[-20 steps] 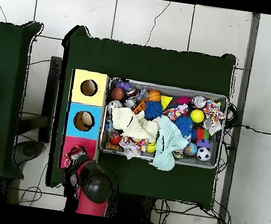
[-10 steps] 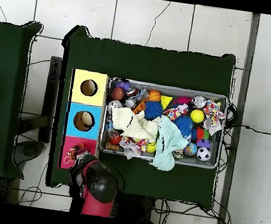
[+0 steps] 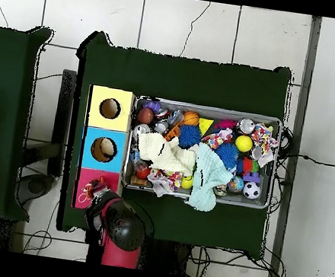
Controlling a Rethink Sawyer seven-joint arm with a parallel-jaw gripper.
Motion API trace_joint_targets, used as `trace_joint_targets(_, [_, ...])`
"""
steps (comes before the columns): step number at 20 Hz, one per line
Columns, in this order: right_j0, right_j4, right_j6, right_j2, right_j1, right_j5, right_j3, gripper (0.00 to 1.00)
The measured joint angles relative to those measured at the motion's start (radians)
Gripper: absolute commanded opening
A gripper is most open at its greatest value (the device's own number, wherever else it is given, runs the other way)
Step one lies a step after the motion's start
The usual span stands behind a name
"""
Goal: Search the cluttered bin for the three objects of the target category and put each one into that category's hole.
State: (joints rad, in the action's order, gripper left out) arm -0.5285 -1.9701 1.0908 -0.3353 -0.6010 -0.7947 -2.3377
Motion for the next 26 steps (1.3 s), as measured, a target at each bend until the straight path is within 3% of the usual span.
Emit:
trace_joint_targets(2, [0.006,0.028,0.0,-0.003,-0.009,0.0,0.0,1.0])
trace_joint_targets(4, [0.027,0.122,0.0,-0.017,-0.036,0.0,0.0,1.0])
trace_joint_targets(6, [0.036,0.154,0.001,-0.022,-0.046,0.0,0.0,1.0])
trace_joint_targets(7, [0.051,0.211,0.006,-0.032,-0.066,0.0,0.0,1.0])
trace_joint_targets(10, [0.073,0.29,0.018,-0.045,-0.097,0.0,0.0,1.0])
trace_joint_targets(14, [0.091,0.35,0.035,-0.057,-0.133,0.0,-0.001,1.0])
trace_joint_targets(26, [0.109,0.355,0.05,-0.058,-0.171,0.0,-0.001,1.0])
